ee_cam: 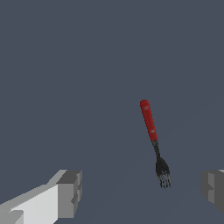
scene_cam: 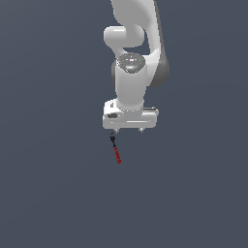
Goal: Pick up the object and move it to a goal position.
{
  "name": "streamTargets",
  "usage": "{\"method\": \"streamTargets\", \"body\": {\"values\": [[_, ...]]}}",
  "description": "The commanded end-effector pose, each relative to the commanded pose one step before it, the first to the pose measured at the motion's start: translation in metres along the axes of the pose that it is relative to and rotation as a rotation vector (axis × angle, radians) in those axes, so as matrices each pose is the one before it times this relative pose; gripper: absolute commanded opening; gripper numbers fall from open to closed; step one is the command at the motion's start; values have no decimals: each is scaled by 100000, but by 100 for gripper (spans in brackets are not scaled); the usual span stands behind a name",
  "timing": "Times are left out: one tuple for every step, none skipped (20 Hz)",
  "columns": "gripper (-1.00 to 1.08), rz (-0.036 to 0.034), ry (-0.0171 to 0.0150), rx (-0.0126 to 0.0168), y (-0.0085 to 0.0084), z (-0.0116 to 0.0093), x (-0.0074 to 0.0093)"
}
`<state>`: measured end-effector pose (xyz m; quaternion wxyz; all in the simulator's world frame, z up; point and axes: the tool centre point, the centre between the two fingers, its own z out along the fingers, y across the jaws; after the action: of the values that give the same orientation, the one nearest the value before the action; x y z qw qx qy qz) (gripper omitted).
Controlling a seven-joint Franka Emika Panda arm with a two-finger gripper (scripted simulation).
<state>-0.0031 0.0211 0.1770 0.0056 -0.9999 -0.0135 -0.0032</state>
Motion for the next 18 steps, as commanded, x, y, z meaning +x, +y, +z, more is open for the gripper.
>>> {"method": "streamTargets", "body": {"values": [[100, 0, 0, 0, 1, 0, 0], [100, 41, 55, -7, 48, -14, 10], [100, 141, 180, -17, 154, -52, 26], [100, 222, 280, -27, 247, -77, 46], [100, 320, 398, -40, 345, -115, 62], [100, 421, 509, -53, 438, -153, 79], [100, 489, 566, -61, 480, -181, 87], [100, 420, 458, -48, 381, -158, 71], [100, 340, 342, -34, 275, -131, 53], [100, 252, 225, -19, 171, -100, 36], [100, 154, 109, -5, 73, -64, 17], [100, 0, 0, 0, -36, -19, -3], [100, -110, -108, 10, -51, 62, -14], [100, -187, -73, -8, -20, 84, -15], [100, -243, -48, -21, 27, 114, -12], [100, -327, -38, -34, 61, 153, -13], [100, -416, -39, -45, 96, 198, -17], [100, -534, -54, -55, 115, 253, -24]]}}
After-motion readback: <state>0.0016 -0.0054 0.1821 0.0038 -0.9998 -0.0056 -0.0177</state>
